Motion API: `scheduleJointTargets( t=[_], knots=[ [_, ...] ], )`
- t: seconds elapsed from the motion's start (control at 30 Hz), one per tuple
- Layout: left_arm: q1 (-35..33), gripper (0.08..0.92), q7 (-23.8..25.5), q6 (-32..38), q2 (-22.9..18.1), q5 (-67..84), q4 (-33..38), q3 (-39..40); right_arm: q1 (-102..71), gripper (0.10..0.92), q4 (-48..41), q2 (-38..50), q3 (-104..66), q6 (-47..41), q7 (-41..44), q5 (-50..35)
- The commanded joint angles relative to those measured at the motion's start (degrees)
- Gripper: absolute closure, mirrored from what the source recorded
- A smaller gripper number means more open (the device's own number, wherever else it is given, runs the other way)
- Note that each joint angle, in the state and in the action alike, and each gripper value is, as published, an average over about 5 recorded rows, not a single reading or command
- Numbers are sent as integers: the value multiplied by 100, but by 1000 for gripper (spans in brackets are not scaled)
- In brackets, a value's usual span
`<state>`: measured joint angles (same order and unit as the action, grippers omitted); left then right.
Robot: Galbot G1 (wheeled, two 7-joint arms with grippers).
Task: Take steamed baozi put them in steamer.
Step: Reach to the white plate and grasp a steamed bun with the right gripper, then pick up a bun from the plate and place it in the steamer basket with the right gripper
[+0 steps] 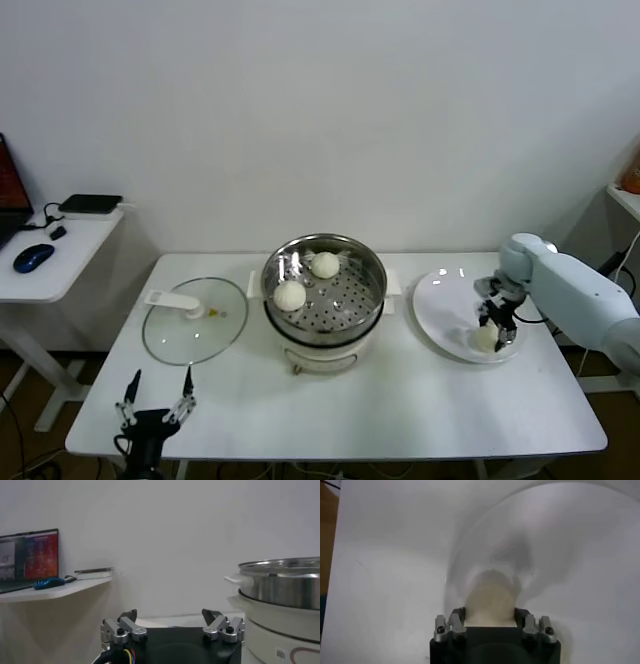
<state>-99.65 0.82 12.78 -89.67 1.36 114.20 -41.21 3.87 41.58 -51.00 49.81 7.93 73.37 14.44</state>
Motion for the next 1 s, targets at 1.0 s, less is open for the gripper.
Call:
scheduleJointTargets(
  t=[1.0],
  knots=[
    [-95,177,-16,7,-8,-24,65,0,3614,381,3467,-326,913,2383,91,-162]
  ],
)
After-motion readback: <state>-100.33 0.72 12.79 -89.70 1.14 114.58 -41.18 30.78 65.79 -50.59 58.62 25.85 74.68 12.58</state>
